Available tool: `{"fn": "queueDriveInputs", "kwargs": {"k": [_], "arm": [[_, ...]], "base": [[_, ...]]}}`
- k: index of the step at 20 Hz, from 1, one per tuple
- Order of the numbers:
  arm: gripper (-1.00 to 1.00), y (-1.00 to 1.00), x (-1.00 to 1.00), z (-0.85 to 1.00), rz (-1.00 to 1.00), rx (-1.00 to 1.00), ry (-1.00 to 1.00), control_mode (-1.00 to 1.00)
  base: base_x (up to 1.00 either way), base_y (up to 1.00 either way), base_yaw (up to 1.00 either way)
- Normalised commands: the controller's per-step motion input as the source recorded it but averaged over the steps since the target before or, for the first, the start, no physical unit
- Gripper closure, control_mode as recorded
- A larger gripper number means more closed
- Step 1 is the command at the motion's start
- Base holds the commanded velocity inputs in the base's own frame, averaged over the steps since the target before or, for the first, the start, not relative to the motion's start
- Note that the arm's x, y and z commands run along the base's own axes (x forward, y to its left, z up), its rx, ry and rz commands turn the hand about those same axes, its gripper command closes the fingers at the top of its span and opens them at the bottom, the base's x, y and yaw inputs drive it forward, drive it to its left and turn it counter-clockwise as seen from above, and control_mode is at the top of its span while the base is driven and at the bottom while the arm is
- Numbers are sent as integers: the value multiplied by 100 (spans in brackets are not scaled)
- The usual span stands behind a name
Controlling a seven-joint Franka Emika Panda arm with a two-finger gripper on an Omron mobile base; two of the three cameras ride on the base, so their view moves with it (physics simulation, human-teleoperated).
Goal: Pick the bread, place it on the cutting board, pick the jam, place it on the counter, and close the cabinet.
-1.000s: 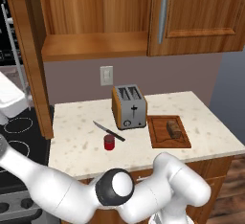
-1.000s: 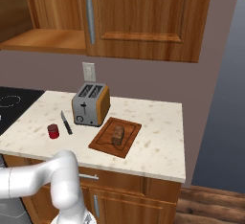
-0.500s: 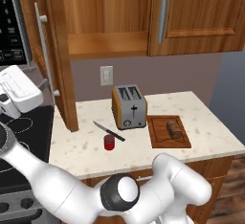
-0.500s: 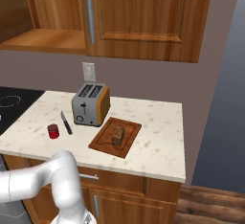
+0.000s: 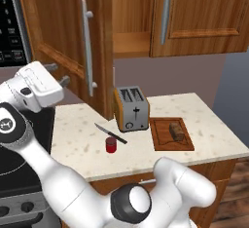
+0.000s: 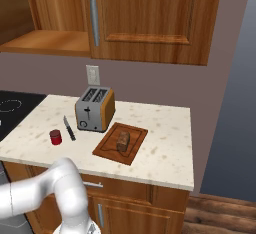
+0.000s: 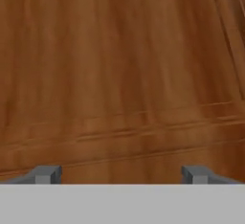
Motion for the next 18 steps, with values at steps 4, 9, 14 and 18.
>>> {"fn": "queueDriveInputs", "kwargs": {"k": [4, 9, 14, 18], "arm": [[-100, -55, 29, 0, 0, 0, 0, -100], [-100, -51, 25, 0, 0, 0, 0, -100], [-100, -43, 27, 0, 1, 0, 0, -100], [-100, -33, 36, 0, 8, 0, 0, -100]], "base": [[0, 0, 0], [0, 0, 0], [0, 0, 0], [0, 0, 0]]}}
